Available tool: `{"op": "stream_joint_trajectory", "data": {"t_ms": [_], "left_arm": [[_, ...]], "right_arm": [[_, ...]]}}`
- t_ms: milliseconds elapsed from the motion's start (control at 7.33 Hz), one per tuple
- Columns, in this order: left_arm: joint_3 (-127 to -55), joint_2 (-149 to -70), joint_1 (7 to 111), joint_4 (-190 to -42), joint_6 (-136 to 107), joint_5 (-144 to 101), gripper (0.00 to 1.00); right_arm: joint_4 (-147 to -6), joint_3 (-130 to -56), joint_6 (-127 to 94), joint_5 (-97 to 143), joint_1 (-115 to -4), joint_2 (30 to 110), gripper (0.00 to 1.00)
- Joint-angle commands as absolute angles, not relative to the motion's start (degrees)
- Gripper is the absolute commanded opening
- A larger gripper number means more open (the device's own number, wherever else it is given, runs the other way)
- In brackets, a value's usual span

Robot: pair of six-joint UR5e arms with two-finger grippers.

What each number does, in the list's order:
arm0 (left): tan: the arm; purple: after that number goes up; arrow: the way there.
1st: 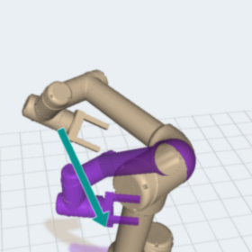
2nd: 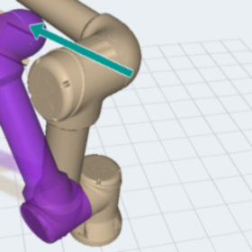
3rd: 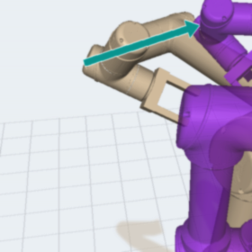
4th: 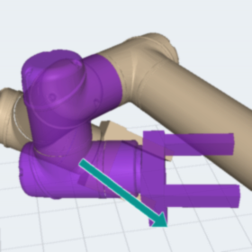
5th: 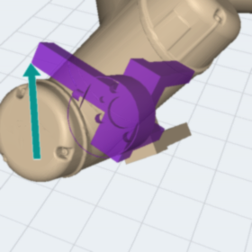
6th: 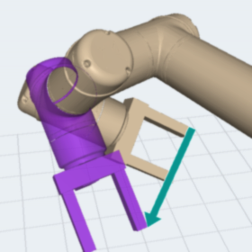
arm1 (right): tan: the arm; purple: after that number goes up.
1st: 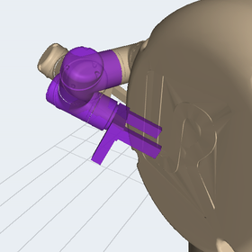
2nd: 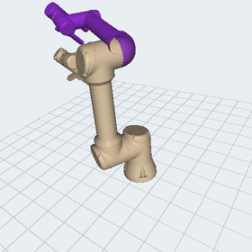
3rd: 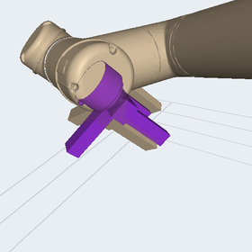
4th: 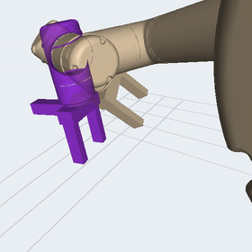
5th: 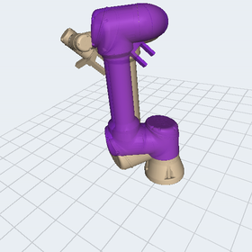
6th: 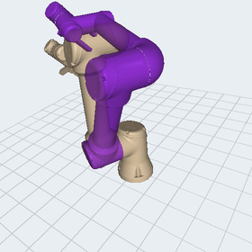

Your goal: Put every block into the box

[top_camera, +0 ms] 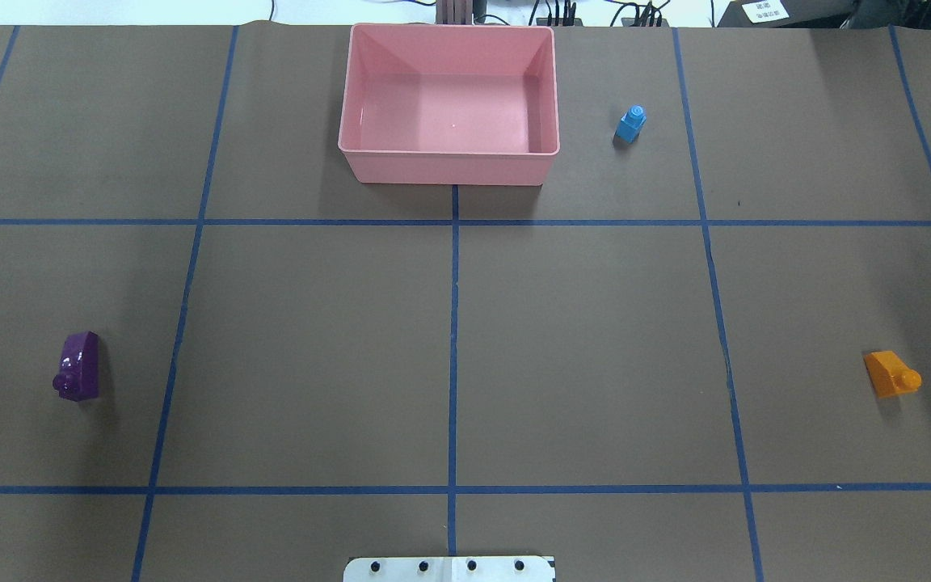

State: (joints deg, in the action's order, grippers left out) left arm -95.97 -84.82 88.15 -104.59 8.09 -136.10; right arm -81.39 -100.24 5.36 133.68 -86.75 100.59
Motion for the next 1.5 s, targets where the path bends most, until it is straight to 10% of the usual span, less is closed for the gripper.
{"op": "stream_joint_trajectory", "data": {"t_ms": [0, 1364], "left_arm": [[-96.0, -84.7, 88.2, -104.7, 8.4, -136.1, 1.0], [-89.3, -92.9, 84.9, -109.7, 5.8, -136.1, 1.0]], "right_arm": [[-81.2, -100.4, 5.4, 133.6, -86.7, 100.7, 1.0], [-58.0, -103.2, -35.5, 129.1, -62.0, 104.0, 1.0]]}}
